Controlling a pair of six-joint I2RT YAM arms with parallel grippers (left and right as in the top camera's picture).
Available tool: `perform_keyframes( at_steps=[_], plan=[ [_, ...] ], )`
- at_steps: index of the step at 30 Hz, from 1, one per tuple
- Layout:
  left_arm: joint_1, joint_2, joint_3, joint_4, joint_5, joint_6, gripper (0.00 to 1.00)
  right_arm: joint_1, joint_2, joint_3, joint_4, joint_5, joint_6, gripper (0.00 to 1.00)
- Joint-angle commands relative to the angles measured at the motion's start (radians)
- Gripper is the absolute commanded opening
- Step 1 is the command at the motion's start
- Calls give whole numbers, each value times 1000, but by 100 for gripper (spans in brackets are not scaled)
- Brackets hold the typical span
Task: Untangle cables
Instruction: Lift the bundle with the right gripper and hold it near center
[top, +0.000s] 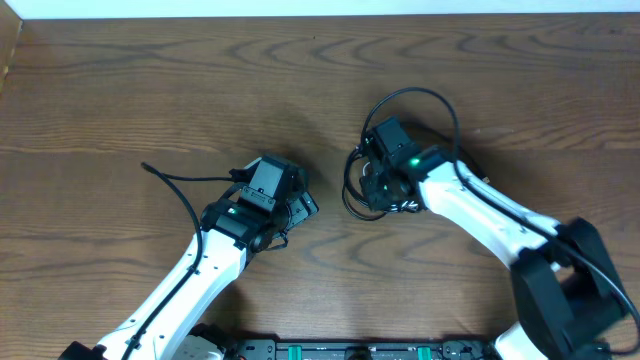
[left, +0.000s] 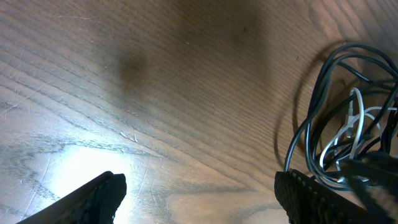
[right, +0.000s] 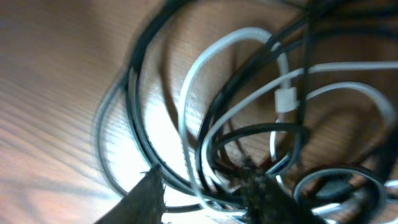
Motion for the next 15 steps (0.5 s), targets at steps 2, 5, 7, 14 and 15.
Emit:
perform_keyframes(
  at_steps=[2,5,7,14,15],
  plan=[
    [-2,5,14,-3,-19,10,83,-4,-78,32,-11,2,-4,42],
    [-2,5,14,-3,-19,10,83,-4,-83,32,-18,2,-4,42],
    [-2,5,14,-3,-19,10,83,-3,-72,29,-27,2,-4,46],
    [-2,5,14,-3,-19,10,83,21,31,25,-71,-2,-4,42],
    [-2,5,14,-3,-19,10,83,25,43,25,-71,-2,-4,42]
  ],
)
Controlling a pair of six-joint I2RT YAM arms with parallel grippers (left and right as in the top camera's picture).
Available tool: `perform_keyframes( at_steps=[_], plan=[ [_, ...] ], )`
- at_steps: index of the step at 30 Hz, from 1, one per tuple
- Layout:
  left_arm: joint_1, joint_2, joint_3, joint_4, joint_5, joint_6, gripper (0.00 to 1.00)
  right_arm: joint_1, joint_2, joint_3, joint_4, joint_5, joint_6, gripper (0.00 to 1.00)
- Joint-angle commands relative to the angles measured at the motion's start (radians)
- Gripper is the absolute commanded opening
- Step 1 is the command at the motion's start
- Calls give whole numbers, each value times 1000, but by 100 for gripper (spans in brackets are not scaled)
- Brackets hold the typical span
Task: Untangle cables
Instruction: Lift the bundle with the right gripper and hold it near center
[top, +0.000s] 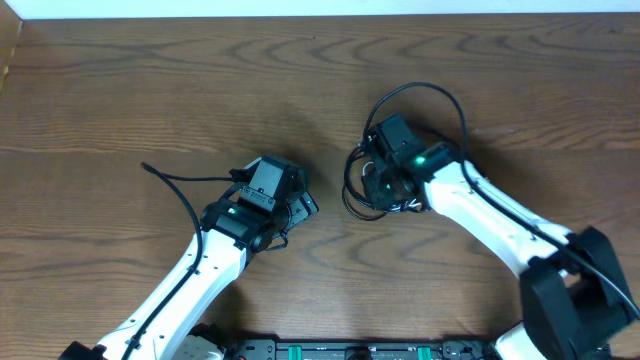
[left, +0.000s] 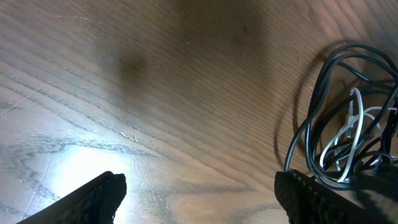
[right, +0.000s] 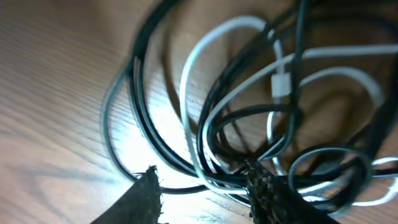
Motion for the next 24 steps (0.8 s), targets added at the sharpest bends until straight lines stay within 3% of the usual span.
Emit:
perform_keyframes(
  at_steps=[1,6,9,13,18,24],
  plan=[
    [-2,5,14,-3,-19,10,83,25,63,6,-5,0,-4,42],
    [-2,5,14,-6,-19,10,83,38,114,6,0,1,-5,34],
    [-2,5,14,-11,-19,10,83,38,124,6,1,1,-5,22],
    [-2,5,14,-13,-19,10,83,37,122,8,2,11,-11,18],
    [-2,5,14,-13,-20,10,83,37,121,13,1,11,-12,2],
    [-2,5,14,-13,-20,10,83,37,116,68,-53,7,-13,1]
  ],
)
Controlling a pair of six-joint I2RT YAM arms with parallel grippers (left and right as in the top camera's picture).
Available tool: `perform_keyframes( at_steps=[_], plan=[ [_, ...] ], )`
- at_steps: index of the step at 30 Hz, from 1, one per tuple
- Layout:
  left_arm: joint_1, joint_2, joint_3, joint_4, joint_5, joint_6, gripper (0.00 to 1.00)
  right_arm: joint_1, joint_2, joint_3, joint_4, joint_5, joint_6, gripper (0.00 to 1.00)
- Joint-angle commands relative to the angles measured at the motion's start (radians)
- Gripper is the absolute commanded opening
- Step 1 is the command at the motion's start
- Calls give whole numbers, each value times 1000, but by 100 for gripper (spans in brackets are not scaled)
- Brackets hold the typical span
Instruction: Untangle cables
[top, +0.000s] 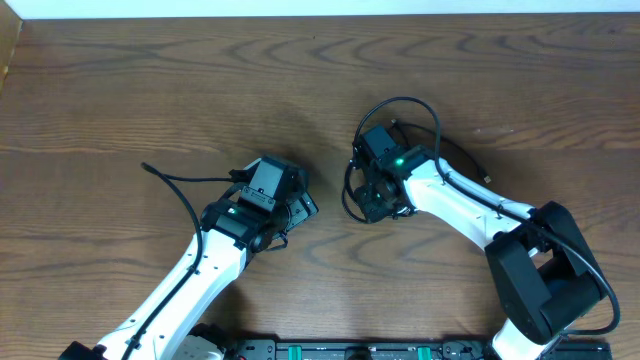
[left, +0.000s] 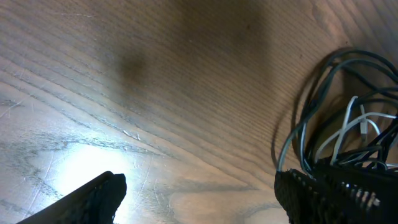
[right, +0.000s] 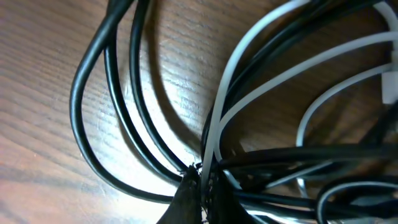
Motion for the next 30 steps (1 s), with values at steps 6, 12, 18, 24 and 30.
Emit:
perform_keyframes(
  at_steps=[6,12,18,24,30],
  plan=[
    [-2,5,14,-5,-20,10,83,4,-50,183,-156,-69,-63,1],
    [-2,5,14,-5,-20,10,83,-6,-155,282,-122,-288,-130,1],
    [-2,5,14,-5,-20,10,83,-44,-252,369,-106,-289,-131,1],
    [-2,5,14,-6,-19,10,83,-54,-303,377,-99,-135,-106,1],
    [-2,5,14,83,204,69,83,-71,-353,391,-86,-141,-88,1]
  ],
)
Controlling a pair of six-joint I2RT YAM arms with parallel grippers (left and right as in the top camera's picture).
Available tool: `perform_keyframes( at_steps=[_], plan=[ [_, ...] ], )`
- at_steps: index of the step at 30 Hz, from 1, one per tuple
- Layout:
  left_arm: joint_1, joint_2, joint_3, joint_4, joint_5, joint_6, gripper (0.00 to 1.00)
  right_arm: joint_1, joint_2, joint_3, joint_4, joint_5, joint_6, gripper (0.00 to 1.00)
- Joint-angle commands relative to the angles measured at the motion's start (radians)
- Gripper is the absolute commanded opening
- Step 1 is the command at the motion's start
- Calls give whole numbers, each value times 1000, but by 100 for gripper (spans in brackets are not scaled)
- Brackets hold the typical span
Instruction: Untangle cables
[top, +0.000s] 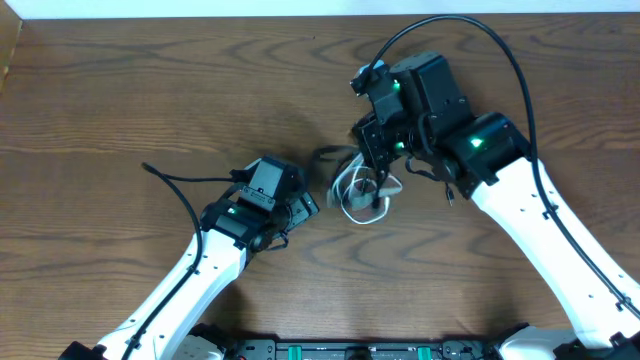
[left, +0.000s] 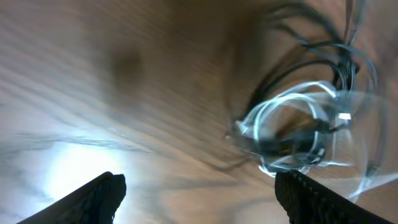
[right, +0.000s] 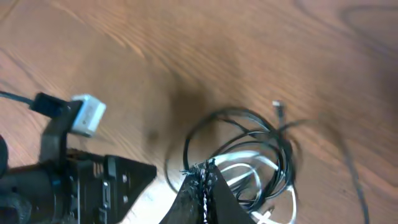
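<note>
The tangle of black and white cables (top: 360, 188) hangs partly lifted over the middle of the table. My right gripper (top: 378, 158) is raised above it and shut on a black strand at the top of the tangle. In the right wrist view the fingers (right: 202, 177) are pressed together, with the cable loops (right: 255, 158) spread below them. My left gripper (top: 305, 207) rests low near the table just left of the tangle, open and holding nothing. The left wrist view shows the tangle (left: 298, 127) blurred, ahead and to the right of the open left gripper (left: 199, 186).
The wooden table (top: 120, 90) carries nothing else. The left arm's own black lead (top: 170, 180) trails off to the left. In the right wrist view the left arm's body (right: 74, 180) sits close below and to the left of the hanging cables.
My right gripper, shut on the cables down at the table, is now raised well above it. The tangle has come up with it and shifted slightly left. The left arm has not moved.
My right gripper stood open over the tangle at the two oldest moments, low over it. Then it was down in the tangle and shut on black strands. Now it holds them high, with the loops dangling. The left gripper stayed open beside the tangle throughout.
</note>
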Motion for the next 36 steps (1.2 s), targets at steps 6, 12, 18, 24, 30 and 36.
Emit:
perform_keyframes(
  at_steps=[6,12,18,24,30,36],
  plan=[
    [-2,5,14,232,359,278,84,-45,-36,32,-76,108,119,1],
    [-2,5,14,165,224,274,83,-52,-1,26,-259,159,149,22],
    [-2,5,14,152,201,271,84,-53,84,-49,-337,201,352,33],
    [-2,6,14,148,181,271,83,-53,190,-208,-255,201,594,40],
    [-2,6,14,148,167,272,84,-53,253,-303,-153,202,769,51],
    [-2,6,14,148,167,272,84,-51,298,-410,-61,216,978,45]
  ],
)
